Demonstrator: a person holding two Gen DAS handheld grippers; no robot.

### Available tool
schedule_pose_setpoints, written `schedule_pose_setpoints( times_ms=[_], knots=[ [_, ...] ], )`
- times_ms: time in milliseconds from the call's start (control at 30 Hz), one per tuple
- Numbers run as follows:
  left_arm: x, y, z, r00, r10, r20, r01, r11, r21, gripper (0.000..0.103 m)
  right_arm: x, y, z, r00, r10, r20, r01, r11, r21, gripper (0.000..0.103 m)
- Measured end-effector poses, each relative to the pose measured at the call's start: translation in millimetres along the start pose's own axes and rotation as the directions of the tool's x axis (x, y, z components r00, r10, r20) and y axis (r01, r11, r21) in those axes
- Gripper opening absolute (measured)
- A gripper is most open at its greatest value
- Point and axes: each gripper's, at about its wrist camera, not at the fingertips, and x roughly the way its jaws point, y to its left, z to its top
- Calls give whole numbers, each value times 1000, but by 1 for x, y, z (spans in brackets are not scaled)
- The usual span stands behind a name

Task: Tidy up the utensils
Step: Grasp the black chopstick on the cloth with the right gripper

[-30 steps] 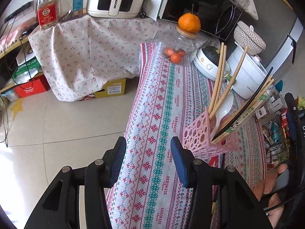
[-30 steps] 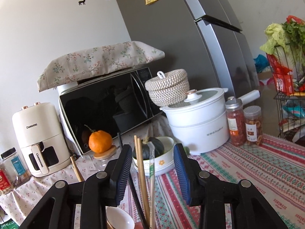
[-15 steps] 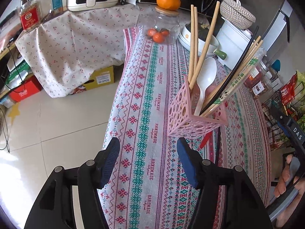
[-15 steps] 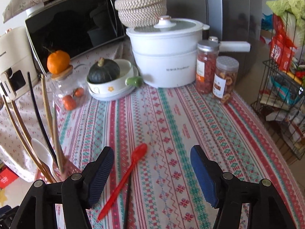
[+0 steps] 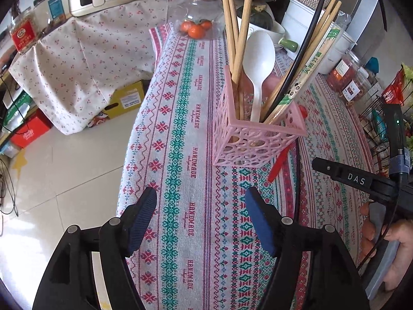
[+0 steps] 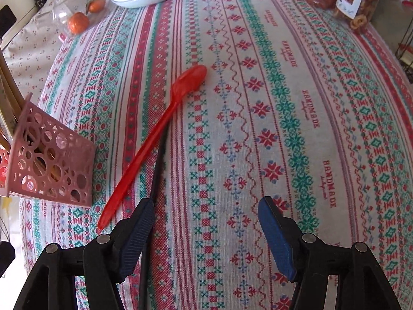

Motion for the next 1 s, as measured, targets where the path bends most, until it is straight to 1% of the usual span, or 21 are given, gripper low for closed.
schedule_pose_setpoints(
  times_ms=[133,233,300,433,467,533,567,600,633,667,700,733,800,867,1000],
  knots=[
    [5,-2,-4,1000,22,-10,-22,1000,16,73,11,10,1,999,8,-31,-8,1000,-15,71],
    [6,-1,-6,999,32,-11,-31,999,25,73,20,17,1,999,-1,-49,-1,1000,-30,71],
    [7,0,-6,999,38,-10,-38,999,28,73,23,23,3,999,-26,-42,24,998,-52,71],
    [5,-1,-7,999,40,-5,-39,999,35,73,26,35,-1,996,-93,-16,90,986,-141,71],
    [4,-2,-8,999,38,-4,-37,999,37,73,26,37,-3,994,-109,-9,107,981,-160,68],
    [3,-5,-9,999,36,-1,-36,998,47,73,24,36,-7,994,-111,0,109,979,-174,61],
    [2,-6,-9,999,36,2,-36,998,54,73,23,34,-8,994,-109,-1,107,979,-174,54],
    [2,-8,-10,999,37,4,-37,997,63,73,20,30,-9,994,-106,-3,103,979,-175,43],
    [1,-10,-10,999,38,6,-38,997,71,73,17,25,-10,995,-100,-8,97,979,-179,37],
    [1,-13,-11,999,39,9,-40,996,80,73,15,20,-10,995,-95,-16,90,979,-185,23],
    [0,-16,-12,999,40,14,-41,995,90,73,12,12,-10,996,-84,-26,78,979,-190,14],
    [-1,-20,-13,999,40,19,-42,994,102,73,11,5,-9,997,-63,-41,54,981,-185,13],
    [-3,-28,-16,999,40,26,-43,990,135,73,6,-10,-9,997,-37,-70,25,986,-165,5],
    [-5,-38,-20,999,37,34,-43,984,175,73,-1,-30,-10,996,-13,-86,2,992,-127,5],
    [-7,-66,-31,999,27,42,-37,963,266,73,-23,-74,-7,997,39,-72,-43,998,-49,4]
  ],
)
